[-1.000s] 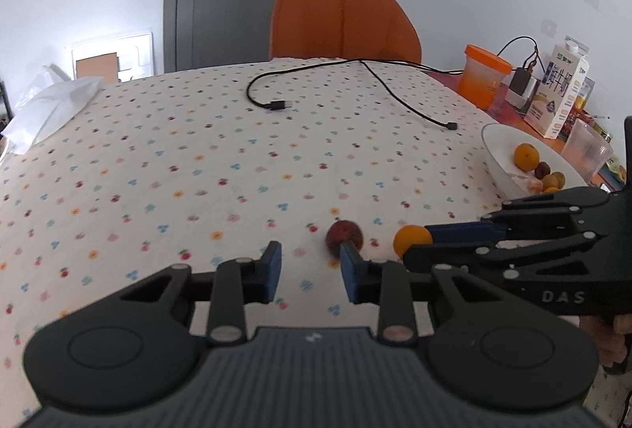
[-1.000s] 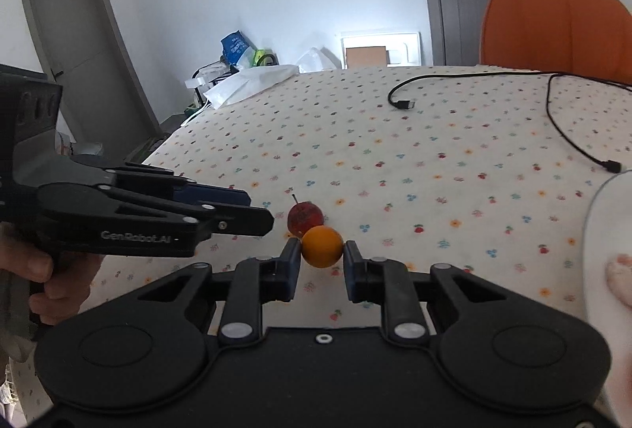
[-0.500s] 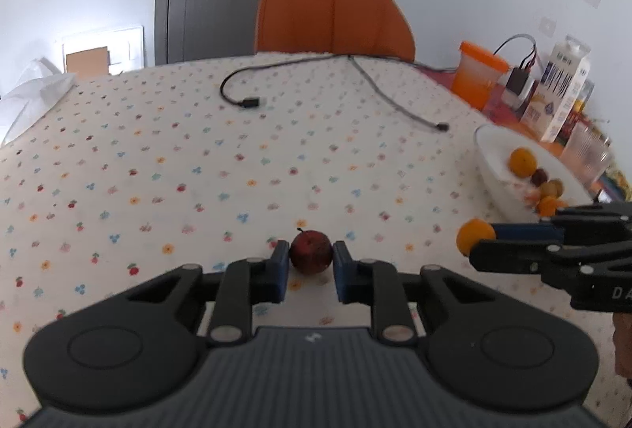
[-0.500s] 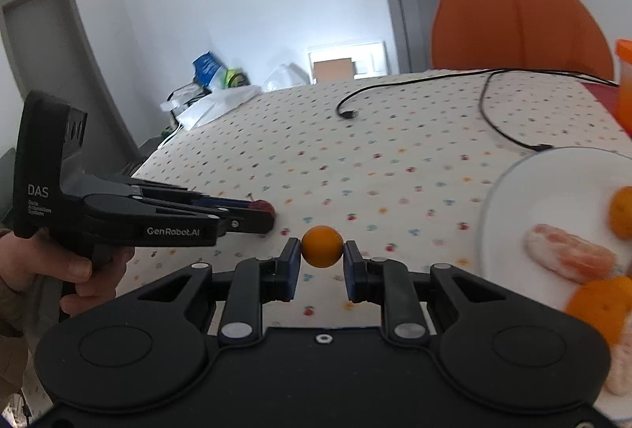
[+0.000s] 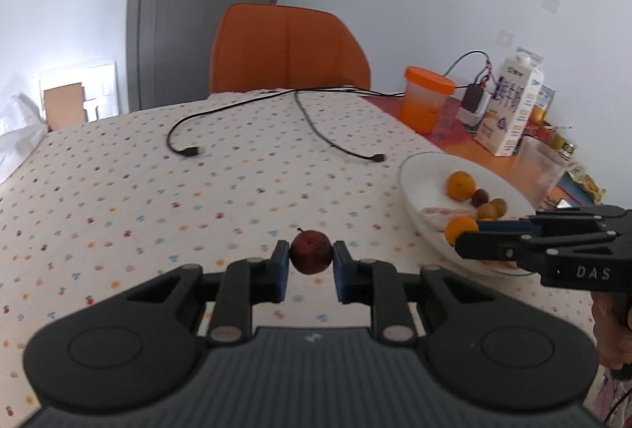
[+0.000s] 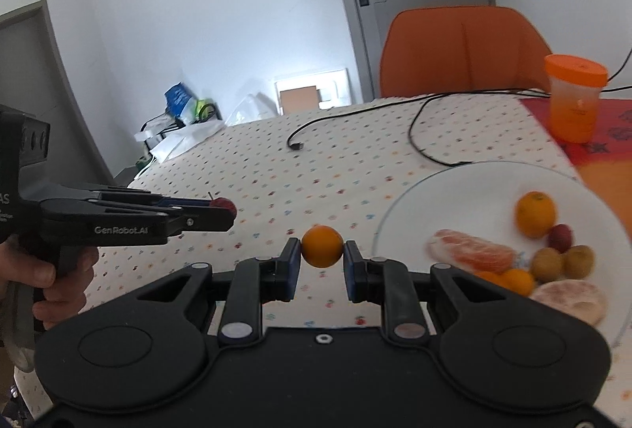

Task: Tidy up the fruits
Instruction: 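Carry the plum and tangerine over the white bowl and open both tools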

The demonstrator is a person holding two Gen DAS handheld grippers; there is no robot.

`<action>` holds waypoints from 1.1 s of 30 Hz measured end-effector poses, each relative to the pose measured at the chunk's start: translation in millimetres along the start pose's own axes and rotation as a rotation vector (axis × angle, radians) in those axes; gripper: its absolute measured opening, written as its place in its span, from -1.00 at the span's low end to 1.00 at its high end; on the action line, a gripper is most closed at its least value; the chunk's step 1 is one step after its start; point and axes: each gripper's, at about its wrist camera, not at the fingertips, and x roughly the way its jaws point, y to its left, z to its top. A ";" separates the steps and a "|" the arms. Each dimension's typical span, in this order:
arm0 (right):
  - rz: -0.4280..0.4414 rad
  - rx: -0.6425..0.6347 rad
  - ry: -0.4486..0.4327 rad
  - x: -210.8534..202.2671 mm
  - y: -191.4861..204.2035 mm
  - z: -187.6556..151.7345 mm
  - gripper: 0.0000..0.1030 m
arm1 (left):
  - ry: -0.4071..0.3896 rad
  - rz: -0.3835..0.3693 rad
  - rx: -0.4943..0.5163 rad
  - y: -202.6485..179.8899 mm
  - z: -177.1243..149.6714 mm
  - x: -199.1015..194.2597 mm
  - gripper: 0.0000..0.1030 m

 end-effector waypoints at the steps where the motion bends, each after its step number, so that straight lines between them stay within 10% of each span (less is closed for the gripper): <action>1: -0.005 -0.001 -0.004 -3.3 -2.0 0.4 -0.58 | -0.001 -0.005 0.005 -3.5 0.3 -0.5 -0.59; 33: -0.145 0.018 -0.032 -41.0 -68.7 -1.1 -0.58 | 0.027 -0.147 0.103 -101.3 21.2 57.7 -0.59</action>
